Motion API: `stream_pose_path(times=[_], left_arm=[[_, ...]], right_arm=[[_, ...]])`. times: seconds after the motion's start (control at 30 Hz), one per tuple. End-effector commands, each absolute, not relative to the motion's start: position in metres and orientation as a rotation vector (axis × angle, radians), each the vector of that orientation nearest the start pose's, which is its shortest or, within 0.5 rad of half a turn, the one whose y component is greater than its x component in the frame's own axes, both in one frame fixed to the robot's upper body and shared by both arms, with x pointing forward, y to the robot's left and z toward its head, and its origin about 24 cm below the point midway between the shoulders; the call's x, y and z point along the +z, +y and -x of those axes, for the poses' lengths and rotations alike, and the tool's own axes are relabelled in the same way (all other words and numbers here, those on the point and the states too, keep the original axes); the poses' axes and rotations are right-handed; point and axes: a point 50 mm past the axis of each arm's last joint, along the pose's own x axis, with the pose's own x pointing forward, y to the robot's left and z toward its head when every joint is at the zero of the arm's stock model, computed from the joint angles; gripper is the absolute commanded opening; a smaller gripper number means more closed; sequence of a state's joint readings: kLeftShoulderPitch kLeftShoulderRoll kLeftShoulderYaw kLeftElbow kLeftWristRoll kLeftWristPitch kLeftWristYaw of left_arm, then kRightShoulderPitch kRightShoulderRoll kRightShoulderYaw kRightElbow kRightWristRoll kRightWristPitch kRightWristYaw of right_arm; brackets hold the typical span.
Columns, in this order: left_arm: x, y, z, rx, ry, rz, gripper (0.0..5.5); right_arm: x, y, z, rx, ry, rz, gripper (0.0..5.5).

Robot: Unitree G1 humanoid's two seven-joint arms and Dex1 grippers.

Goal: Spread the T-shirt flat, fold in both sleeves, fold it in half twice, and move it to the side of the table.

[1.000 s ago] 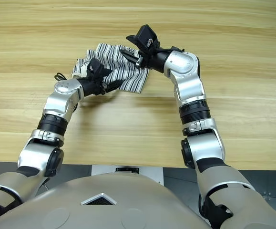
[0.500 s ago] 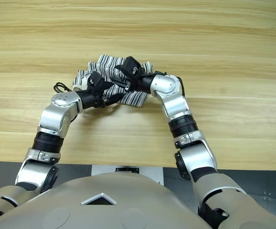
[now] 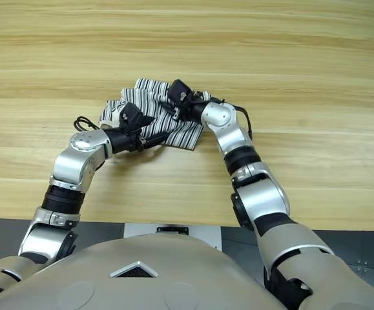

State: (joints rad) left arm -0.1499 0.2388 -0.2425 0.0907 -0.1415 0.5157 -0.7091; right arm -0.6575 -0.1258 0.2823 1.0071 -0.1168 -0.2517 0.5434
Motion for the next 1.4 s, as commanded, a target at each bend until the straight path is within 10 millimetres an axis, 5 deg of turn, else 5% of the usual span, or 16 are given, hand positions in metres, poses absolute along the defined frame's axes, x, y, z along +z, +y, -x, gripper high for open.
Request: stream_pose_path(times=[0.03, 0.33, 0.63, 0.97, 1.17, 1.4], left_arm=[[-0.022, 0.118, -0.225, -0.886, 0.723, 0.015, 3.47], [-0.02, 0.117, -0.226, -0.88, 0.718, 0.027, 3.47], [0.072, 0.103, -0.268, -0.988, 0.314, 0.118, 3.47], [0.091, 0.106, -0.273, -0.96, 0.246, 0.128, 3.47], [0.089, 0.148, -0.333, -0.422, 0.122, 0.096, 3.47], [0.07, 0.209, -0.368, 0.069, 0.096, 0.12, 3.47]], right_arm=[[0.01, -0.1, -0.344, 0.755, 0.298, 0.437, 2.09], [0.005, -0.101, -0.346, 0.724, 0.337, 0.477, 2.09], [0.037, -0.09, -0.359, 0.757, 0.154, 0.46, 2.09], [0.044, -0.082, -0.357, 0.796, 0.09, 0.438, 2.09], [0.022, -0.061, -0.333, 0.907, 0.101, 0.397, 2.09], [0.0, -0.04, -0.312, 0.973, 0.162, 0.361, 2.09]])
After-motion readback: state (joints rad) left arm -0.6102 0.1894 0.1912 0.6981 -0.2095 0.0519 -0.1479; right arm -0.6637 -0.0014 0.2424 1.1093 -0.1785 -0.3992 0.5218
